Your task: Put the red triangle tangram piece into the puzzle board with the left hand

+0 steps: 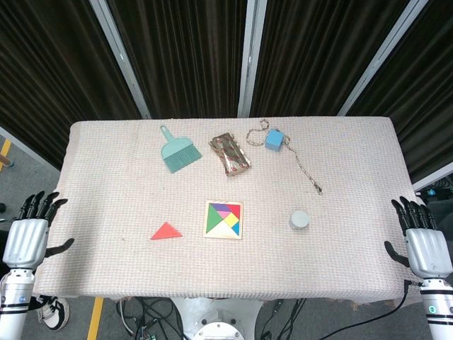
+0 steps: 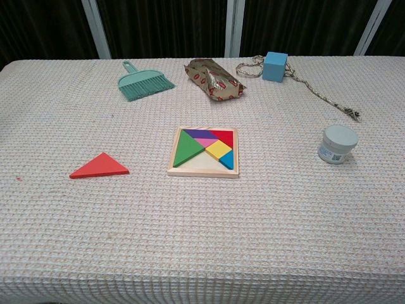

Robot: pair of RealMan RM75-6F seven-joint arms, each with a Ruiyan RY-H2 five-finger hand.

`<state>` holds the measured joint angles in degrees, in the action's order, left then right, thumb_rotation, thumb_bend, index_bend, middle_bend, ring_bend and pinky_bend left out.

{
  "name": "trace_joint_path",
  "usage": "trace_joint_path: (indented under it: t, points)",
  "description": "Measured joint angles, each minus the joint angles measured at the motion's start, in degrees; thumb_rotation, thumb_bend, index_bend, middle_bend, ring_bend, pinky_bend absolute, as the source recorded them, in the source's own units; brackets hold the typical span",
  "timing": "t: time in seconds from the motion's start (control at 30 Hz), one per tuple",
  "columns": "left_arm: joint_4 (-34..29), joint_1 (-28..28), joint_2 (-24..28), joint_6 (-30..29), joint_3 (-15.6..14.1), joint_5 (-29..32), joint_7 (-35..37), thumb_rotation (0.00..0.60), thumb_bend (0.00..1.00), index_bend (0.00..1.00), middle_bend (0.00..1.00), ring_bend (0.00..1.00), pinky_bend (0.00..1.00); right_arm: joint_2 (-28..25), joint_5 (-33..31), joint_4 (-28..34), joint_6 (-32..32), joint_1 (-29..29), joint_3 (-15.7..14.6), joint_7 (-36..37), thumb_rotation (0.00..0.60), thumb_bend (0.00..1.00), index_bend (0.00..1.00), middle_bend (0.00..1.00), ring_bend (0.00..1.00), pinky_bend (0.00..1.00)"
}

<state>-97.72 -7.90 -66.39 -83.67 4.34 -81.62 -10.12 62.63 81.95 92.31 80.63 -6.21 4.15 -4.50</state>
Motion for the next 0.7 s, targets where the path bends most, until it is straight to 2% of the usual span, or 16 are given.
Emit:
trace_joint_path:
  t: [0.4, 0.7]
  points:
    - [-0.62, -0.52, -0.12, 1.42, -0.61, -0.63, 0.45, 0.600, 0.10, 0.18, 0.10, 0.00, 0.07, -0.08, -0.08, -0.12, 0.05, 0.04, 0.10, 0.37, 0.600, 0.21, 0.00, 0.00, 0.00, 0.00]
    - [-2.53, -2.54, -0.36, 5.27, -1.13, -1.30, 1.91, 0.600, 0.08, 0.18, 0.10, 0.00, 0.07, -0.21, 0.00, 0.40, 0.04, -0.07, 0.20, 0.35, 0.600, 0.21, 0.00, 0.00, 0.00, 0.00]
